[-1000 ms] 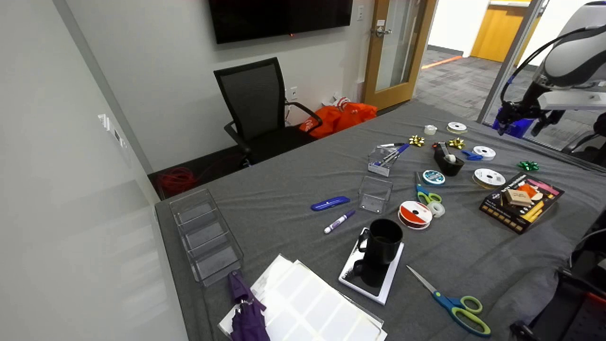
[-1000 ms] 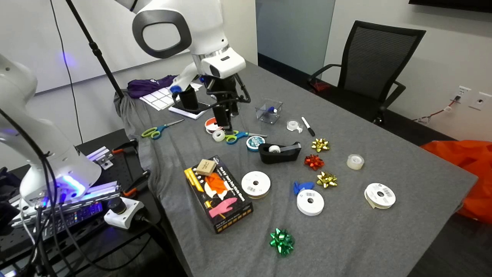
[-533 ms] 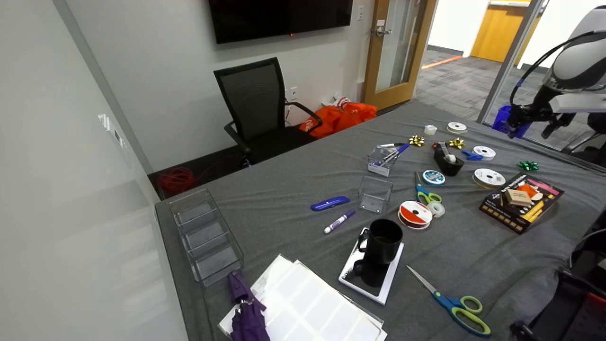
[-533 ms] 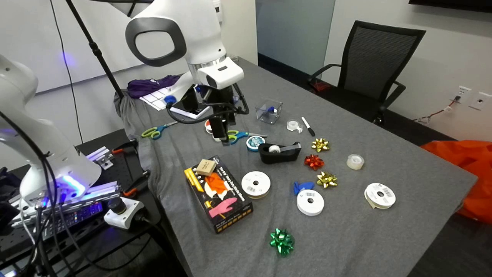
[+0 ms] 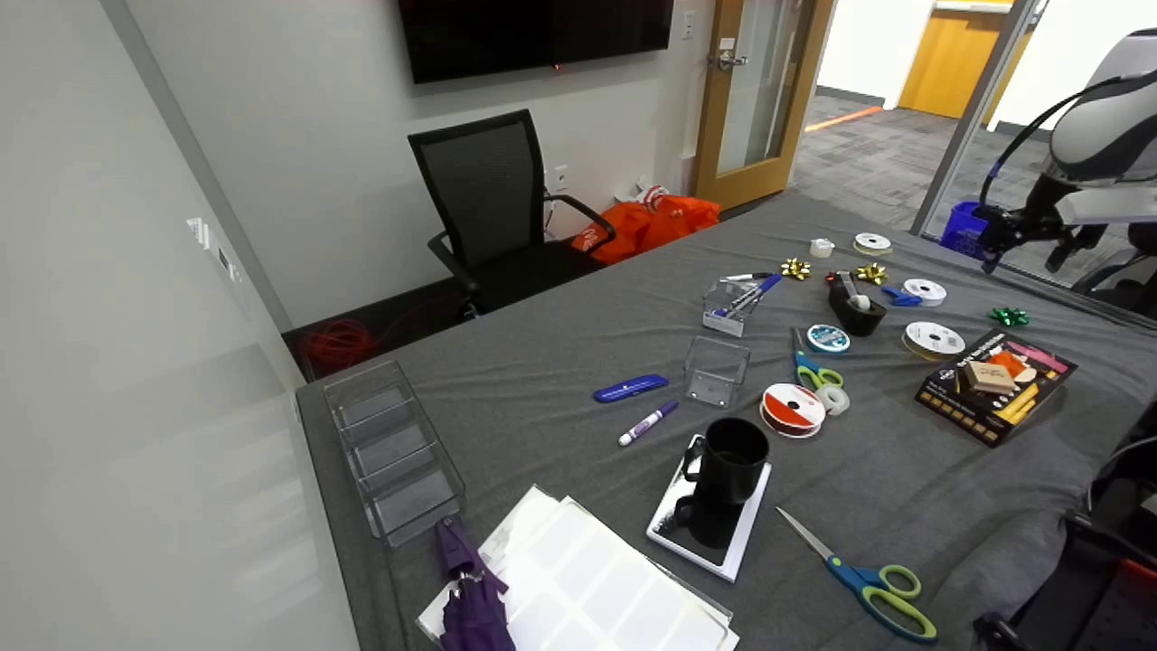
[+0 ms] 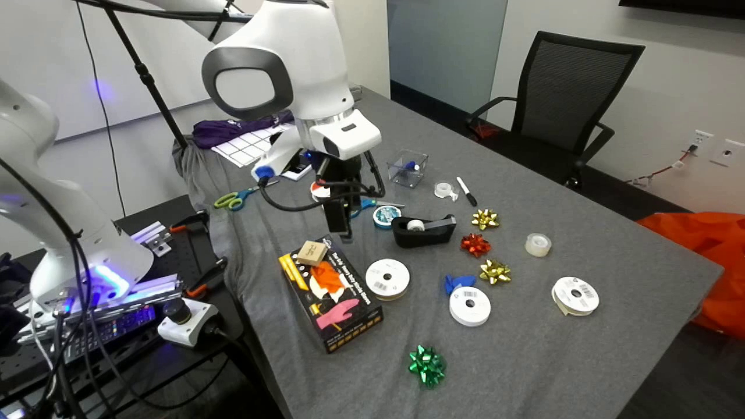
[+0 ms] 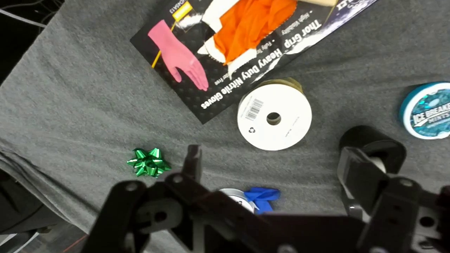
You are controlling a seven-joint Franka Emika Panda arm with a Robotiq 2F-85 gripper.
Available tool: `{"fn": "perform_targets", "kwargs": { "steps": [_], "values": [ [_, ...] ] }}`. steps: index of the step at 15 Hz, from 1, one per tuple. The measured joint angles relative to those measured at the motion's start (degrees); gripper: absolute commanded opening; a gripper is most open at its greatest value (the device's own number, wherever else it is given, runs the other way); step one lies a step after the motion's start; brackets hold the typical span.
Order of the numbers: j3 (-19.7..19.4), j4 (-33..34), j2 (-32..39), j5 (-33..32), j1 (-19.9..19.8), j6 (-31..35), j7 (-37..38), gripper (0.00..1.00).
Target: Pick up the green gift bow and put it in the clear square container next to the red ribbon tape
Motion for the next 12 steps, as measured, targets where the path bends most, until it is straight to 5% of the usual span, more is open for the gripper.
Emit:
{"fn": "perform_targets", "kwargs": {
  "steps": [12],
  "values": [
    [-0.64, 17.26, 21.40, 7.55, -7.82, 2.27, -3.17, 1.00]
  ]
}}
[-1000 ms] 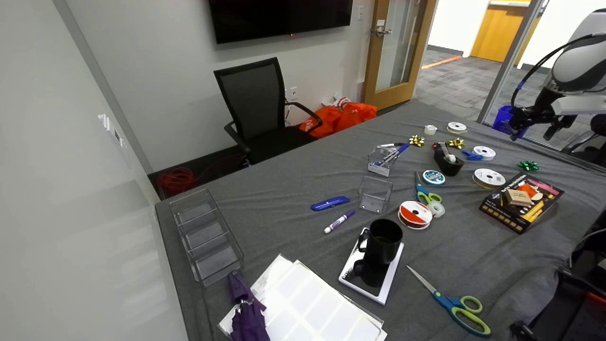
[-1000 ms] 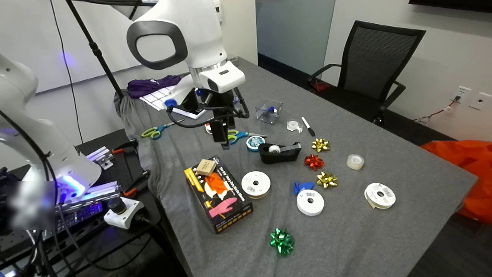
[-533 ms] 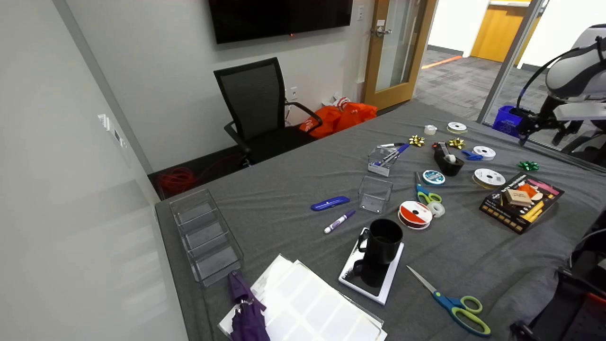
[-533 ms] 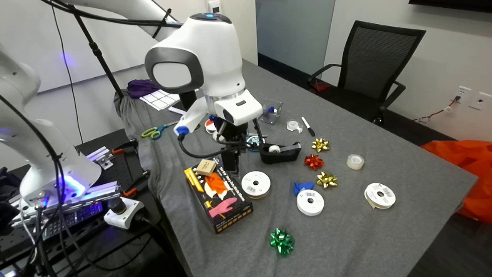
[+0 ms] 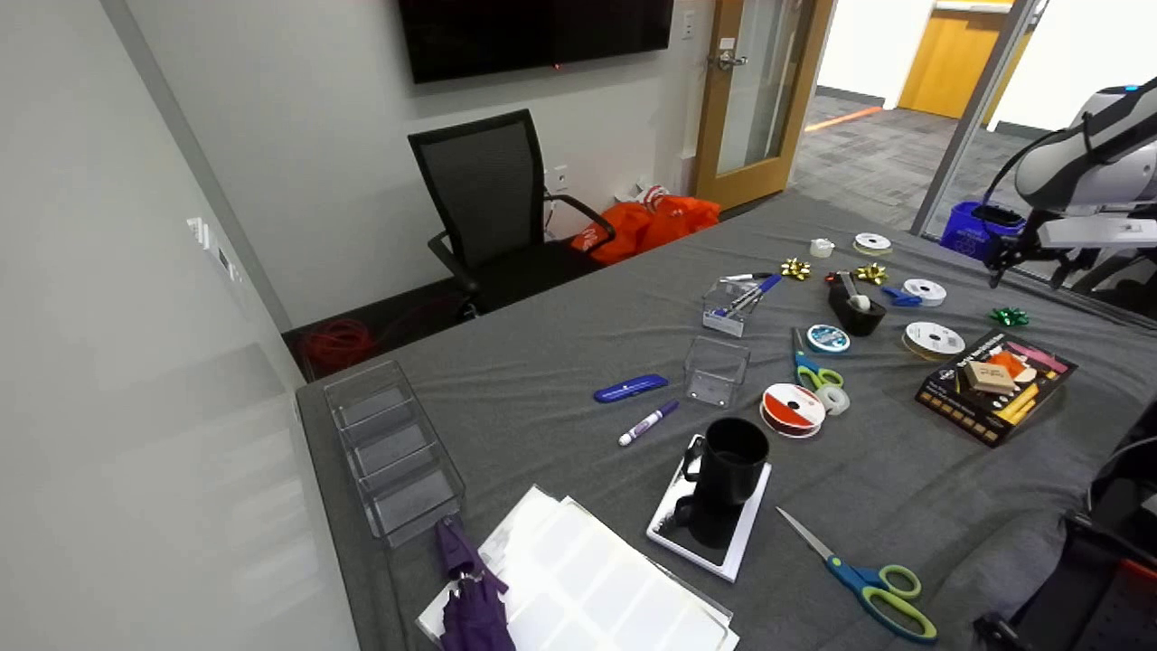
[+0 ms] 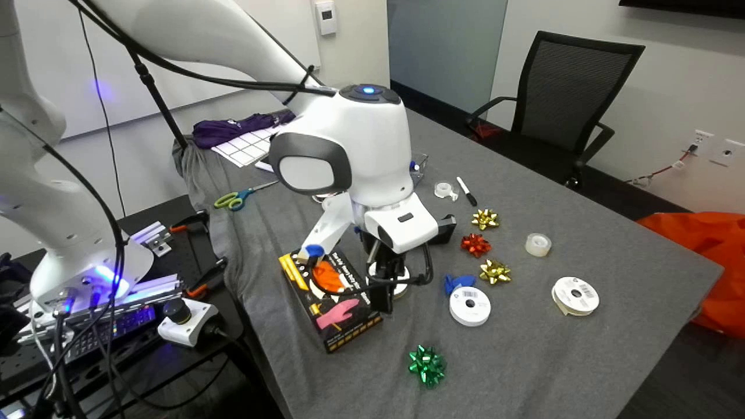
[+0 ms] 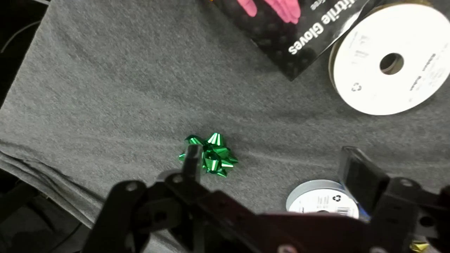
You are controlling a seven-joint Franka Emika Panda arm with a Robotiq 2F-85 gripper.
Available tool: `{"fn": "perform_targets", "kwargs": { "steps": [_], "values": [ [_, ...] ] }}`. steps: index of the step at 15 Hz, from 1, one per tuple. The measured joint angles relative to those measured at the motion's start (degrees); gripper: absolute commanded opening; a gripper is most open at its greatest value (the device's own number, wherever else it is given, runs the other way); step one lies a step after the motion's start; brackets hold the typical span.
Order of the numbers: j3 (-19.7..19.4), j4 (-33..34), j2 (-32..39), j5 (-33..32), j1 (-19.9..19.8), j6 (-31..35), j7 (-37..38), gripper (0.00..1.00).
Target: Pick up the green gift bow and put it in the clear square container next to the red ribbon tape
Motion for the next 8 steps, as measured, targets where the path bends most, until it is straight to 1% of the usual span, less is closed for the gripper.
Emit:
{"fn": "perform_targets", "kwargs": {
  "steps": [4, 8],
  "values": [
    [0.27, 6.75, 7.30, 0.99, -1.81, 0.40, 0.42, 1.00],
    [0.20, 11.94, 12.41, 0.96, -3.06, 0.91, 0.76, 1.00]
  ]
}}
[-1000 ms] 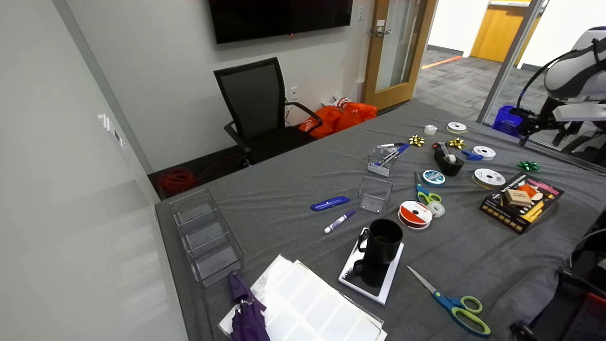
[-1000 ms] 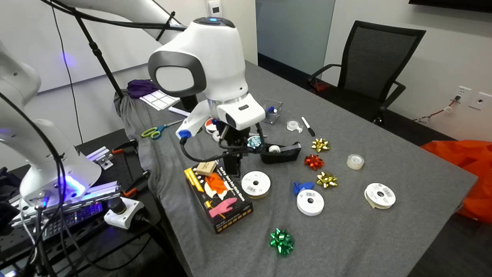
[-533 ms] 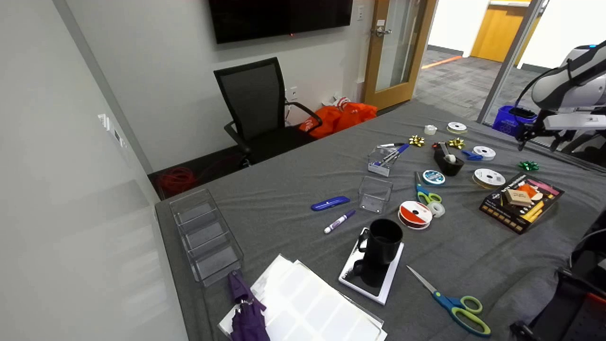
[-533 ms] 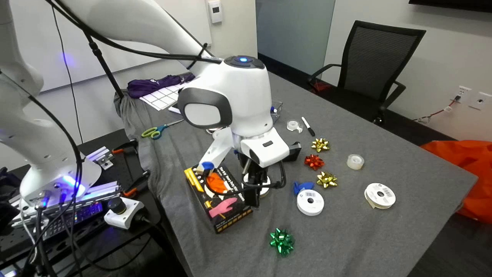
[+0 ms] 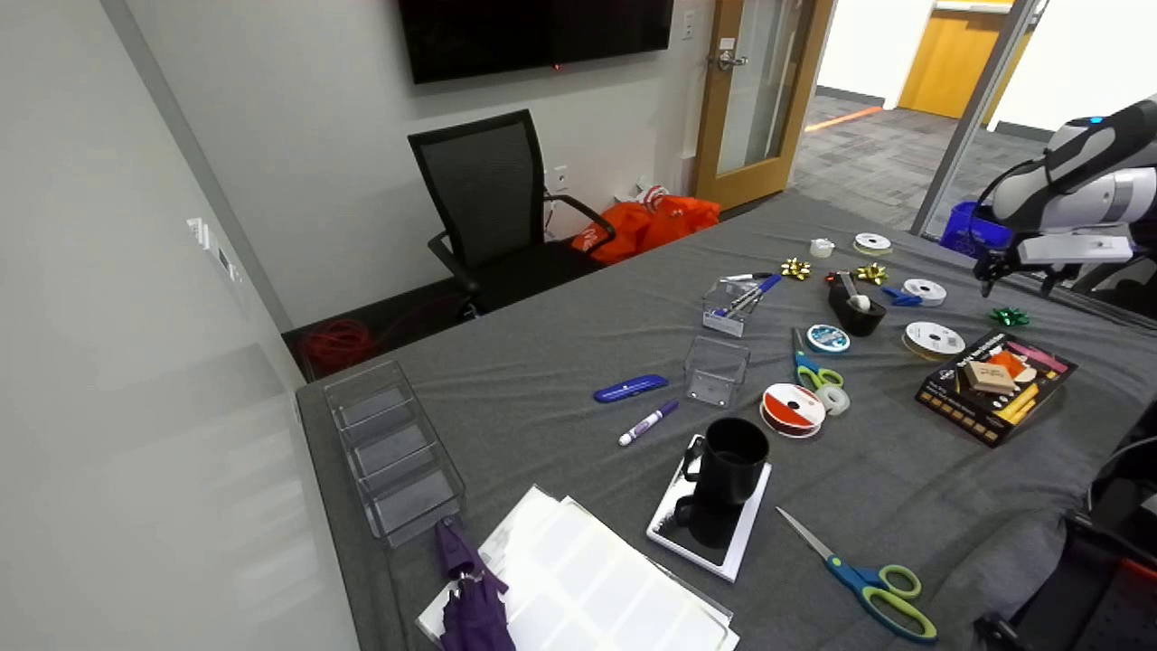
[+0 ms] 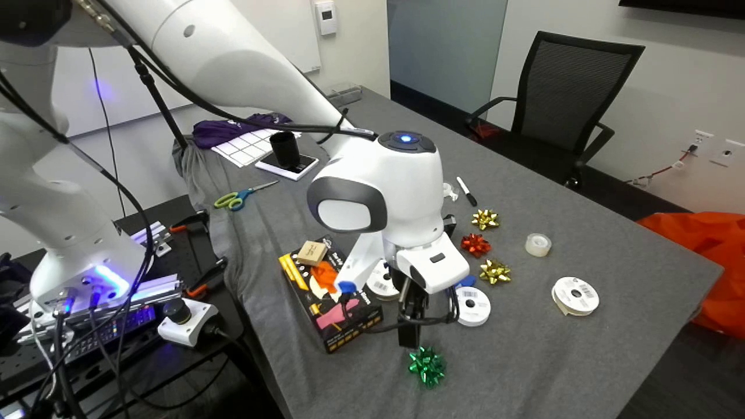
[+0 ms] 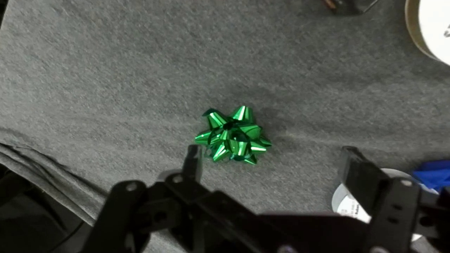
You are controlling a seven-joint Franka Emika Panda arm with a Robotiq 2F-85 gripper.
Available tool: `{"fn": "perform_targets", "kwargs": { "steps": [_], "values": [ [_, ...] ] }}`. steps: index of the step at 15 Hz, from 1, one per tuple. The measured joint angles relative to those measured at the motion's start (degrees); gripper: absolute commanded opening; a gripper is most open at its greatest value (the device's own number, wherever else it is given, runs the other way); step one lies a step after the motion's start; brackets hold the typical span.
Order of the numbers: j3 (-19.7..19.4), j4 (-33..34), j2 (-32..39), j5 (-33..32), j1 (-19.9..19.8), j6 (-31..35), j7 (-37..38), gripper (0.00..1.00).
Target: Pick up the green gift bow and put it in the clear square container next to the red ribbon tape
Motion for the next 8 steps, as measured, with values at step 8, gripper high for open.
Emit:
{"fn": "perform_targets", "kwargs": {
  "steps": [8],
  "values": [
    [-1.82, 5.06, 3.74, -2.95, -0.50, 0.18, 0.03, 1.00]
  ]
}}
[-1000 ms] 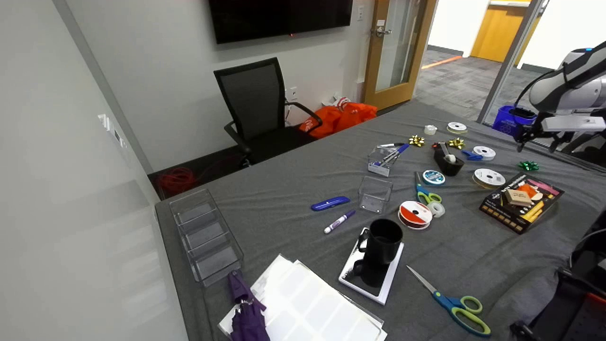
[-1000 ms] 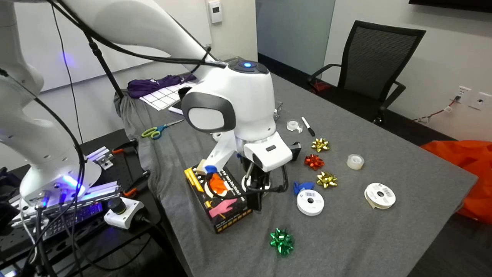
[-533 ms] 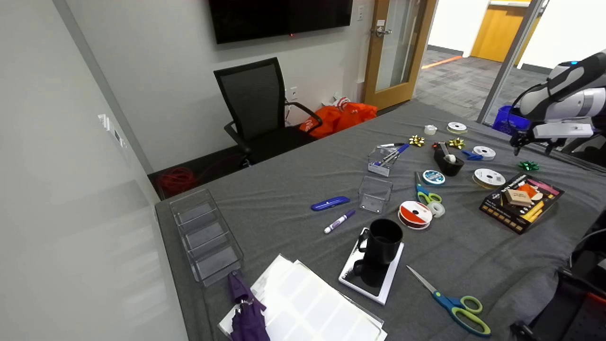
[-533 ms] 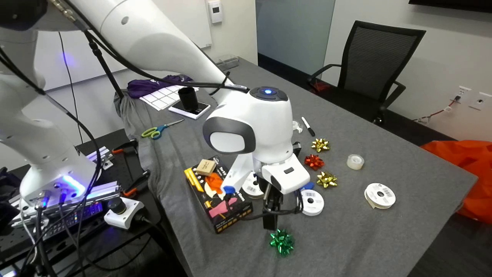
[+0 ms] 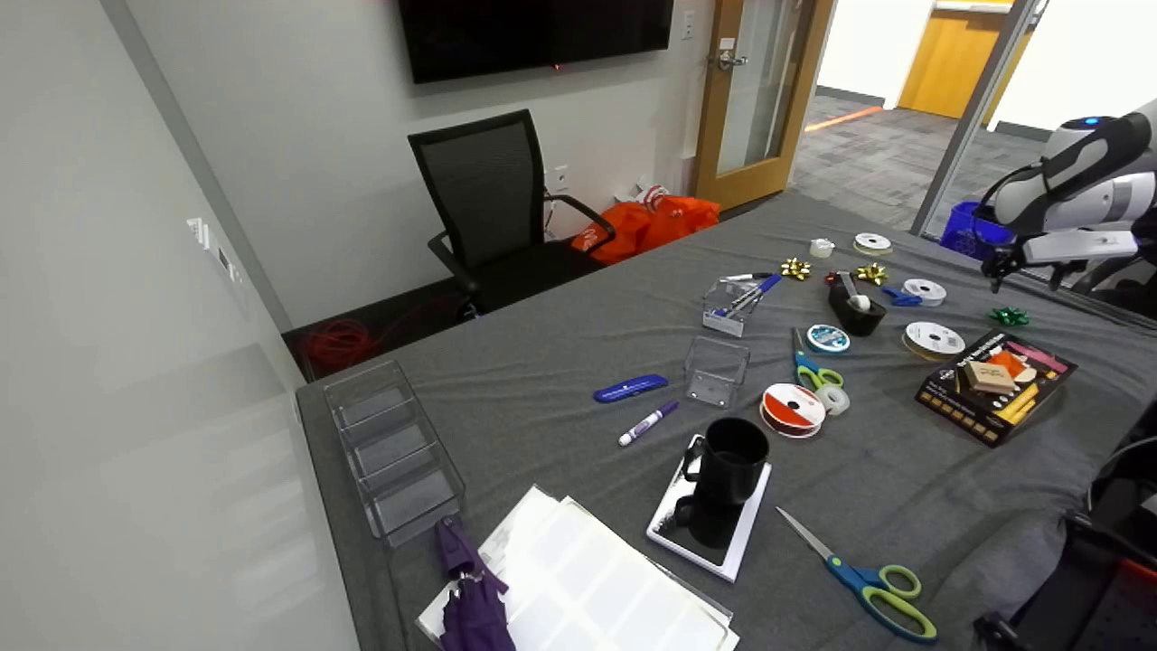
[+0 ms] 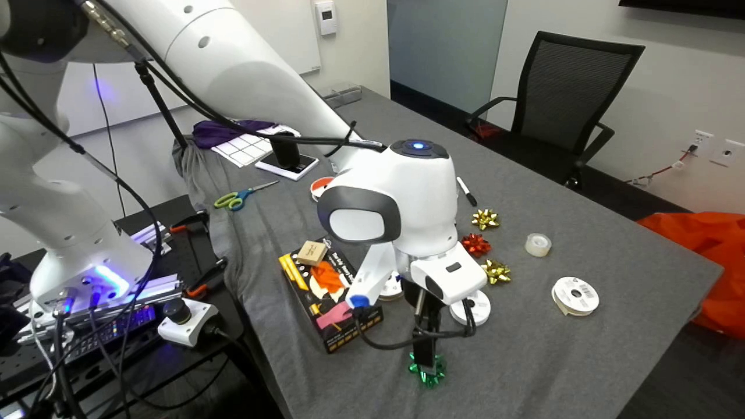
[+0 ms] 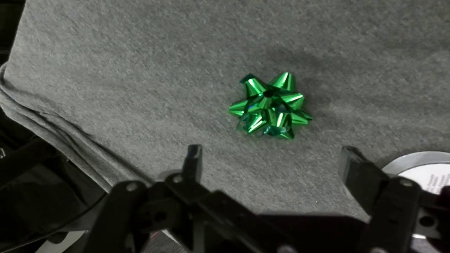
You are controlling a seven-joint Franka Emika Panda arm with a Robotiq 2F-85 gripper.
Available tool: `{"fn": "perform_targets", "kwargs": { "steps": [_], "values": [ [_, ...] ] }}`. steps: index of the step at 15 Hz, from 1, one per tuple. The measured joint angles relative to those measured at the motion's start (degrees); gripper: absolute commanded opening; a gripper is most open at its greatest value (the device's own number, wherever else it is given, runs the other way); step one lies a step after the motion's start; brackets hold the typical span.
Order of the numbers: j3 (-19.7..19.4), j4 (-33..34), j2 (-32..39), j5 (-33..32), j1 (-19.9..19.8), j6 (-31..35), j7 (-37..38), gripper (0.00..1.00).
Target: Pick up the green gift bow and put it in the clear square container next to the red ribbon tape
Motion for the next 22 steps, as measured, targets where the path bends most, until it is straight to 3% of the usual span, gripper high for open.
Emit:
{"fn": "perform_targets", "kwargs": {
  "steps": [10, 18, 19, 20, 22],
  "values": [
    [0.36, 1.37, 0.65, -1.06, -0.31, -0.13, -2.04, 1.00],
    [4.53, 1.35, 1.74, 2.05, -3.77, -0.04, -2.16, 1.00],
    [4.70, 1.35, 2.16, 2.05, -4.12, -0.02, -2.21, 0.95],
    [4.88, 1.34, 2.51, 2.05, -4.45, -0.01, -2.27, 0.74],
    [5.05, 1.34, 3.10, 2.06, -4.90, -0.01, -2.30, 0.70]
  ]
}}
